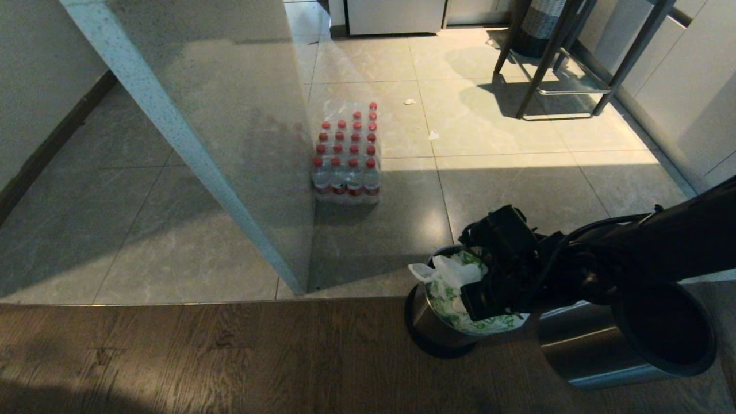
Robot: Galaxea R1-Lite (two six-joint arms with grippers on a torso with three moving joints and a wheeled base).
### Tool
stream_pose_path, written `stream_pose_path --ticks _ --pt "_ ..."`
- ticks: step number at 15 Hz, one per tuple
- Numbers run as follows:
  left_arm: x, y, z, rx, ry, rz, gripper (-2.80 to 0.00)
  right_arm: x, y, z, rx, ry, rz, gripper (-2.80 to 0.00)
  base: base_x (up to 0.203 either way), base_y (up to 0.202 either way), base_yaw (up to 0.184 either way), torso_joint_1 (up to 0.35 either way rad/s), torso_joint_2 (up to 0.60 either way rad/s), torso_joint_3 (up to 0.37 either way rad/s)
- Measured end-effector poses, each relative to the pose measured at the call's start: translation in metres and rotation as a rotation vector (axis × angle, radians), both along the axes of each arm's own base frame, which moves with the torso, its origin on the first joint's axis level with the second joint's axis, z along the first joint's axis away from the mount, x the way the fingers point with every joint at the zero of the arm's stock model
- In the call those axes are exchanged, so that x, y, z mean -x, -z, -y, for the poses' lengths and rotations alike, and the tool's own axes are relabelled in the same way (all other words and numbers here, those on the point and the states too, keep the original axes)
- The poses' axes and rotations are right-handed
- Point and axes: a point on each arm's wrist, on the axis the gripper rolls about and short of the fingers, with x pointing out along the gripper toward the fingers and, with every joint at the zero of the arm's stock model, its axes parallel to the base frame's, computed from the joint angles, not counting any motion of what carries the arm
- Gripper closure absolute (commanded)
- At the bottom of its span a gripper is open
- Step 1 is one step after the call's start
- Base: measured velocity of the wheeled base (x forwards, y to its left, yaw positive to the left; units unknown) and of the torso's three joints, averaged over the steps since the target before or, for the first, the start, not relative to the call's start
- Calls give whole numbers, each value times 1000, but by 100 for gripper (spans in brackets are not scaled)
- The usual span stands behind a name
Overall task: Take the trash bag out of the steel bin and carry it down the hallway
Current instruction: Pick up the trash bag
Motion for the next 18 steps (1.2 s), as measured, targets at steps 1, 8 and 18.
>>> stream_pose_path --ticks 1,8,18 --pt "0 0 0 0 0 0 0 -5 1 -3 -13 -12 31 -280 0 0 0 0 0 0" --pt "0 0 0 0 0 0 0 -25 23 -12 57 -157 133 -280 0 0 0 0 0 0" --pt "0 0 0 0 0 0 0 -44 50 0 83 -121 74 -280 0 0 0 0 0 0"
